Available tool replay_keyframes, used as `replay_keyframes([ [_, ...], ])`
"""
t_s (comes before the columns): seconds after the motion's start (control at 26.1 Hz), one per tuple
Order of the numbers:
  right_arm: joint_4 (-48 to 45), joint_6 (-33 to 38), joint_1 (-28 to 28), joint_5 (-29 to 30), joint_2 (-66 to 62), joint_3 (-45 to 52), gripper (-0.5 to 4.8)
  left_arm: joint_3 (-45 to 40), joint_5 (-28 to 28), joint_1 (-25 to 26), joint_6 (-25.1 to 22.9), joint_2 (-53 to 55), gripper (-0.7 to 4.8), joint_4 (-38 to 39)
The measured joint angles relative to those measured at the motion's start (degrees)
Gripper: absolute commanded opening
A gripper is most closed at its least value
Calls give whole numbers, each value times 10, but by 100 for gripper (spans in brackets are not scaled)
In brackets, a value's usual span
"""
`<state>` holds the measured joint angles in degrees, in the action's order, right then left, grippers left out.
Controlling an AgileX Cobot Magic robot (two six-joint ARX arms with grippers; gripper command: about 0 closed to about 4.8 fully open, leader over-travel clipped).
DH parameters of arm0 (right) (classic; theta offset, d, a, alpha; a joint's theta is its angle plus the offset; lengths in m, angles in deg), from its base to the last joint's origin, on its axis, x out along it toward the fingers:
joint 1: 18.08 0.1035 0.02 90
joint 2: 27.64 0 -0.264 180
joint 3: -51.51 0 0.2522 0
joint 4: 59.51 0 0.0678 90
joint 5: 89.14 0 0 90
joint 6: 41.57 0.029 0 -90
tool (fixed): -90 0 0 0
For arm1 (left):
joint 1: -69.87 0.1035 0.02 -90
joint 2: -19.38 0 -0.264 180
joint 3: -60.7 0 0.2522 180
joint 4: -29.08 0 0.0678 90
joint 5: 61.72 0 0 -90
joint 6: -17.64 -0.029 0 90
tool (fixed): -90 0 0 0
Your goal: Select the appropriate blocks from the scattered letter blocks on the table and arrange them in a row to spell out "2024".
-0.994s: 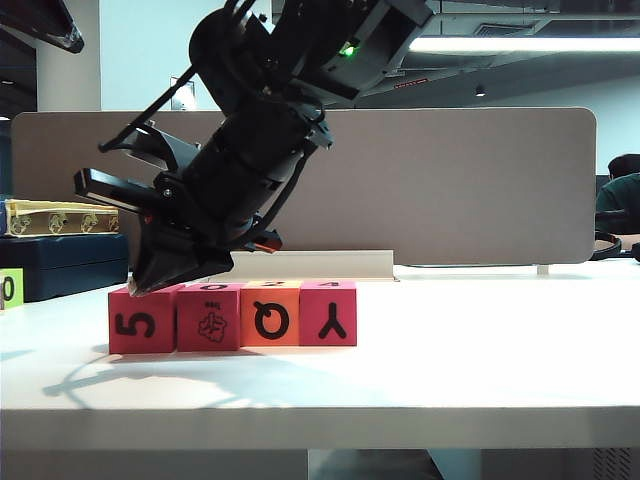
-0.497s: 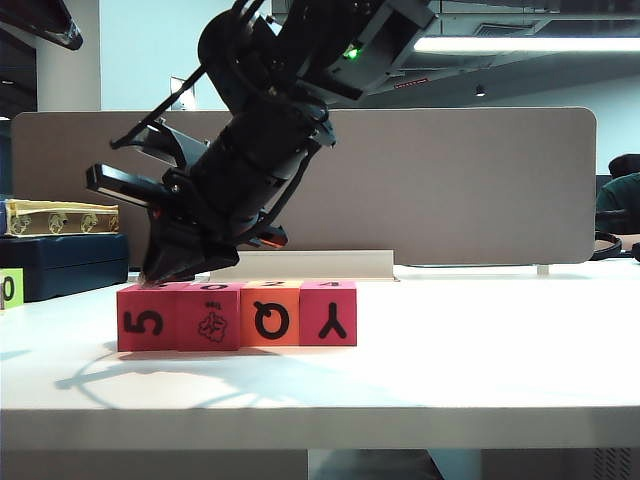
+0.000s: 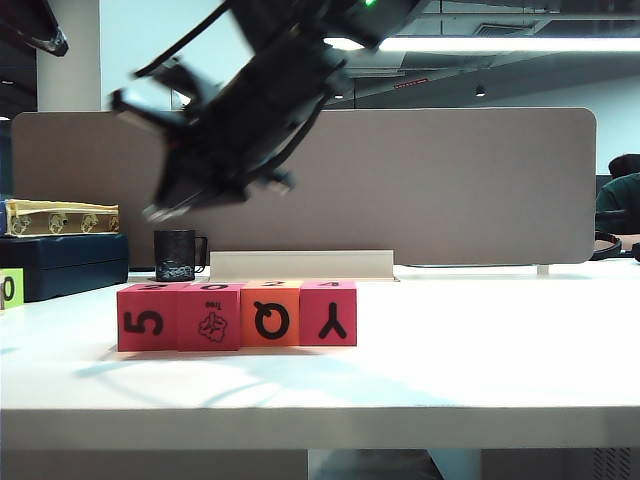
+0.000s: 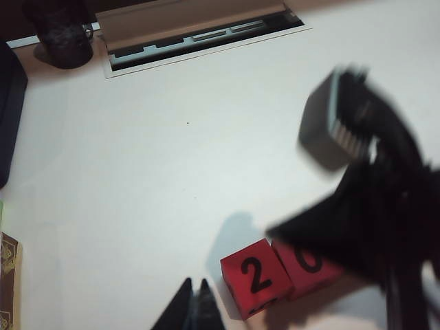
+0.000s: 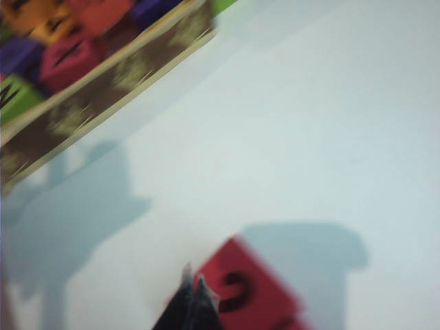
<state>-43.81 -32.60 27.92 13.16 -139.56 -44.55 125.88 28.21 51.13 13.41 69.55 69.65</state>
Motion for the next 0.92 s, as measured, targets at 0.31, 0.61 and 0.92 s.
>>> replay_keyframes([
  [0.31, 101, -3, -85, -8, 11, -11, -1, 0, 57, 1, 26, 28, -6, 0],
  [0.61, 195, -42, -122, -10, 48, -11, -1, 0, 61, 8, 37, 155, -6, -13],
  [0.92, 293, -72, -115, -6, 127, -11, -1, 0, 10, 23, 57, 301, -6, -61],
])
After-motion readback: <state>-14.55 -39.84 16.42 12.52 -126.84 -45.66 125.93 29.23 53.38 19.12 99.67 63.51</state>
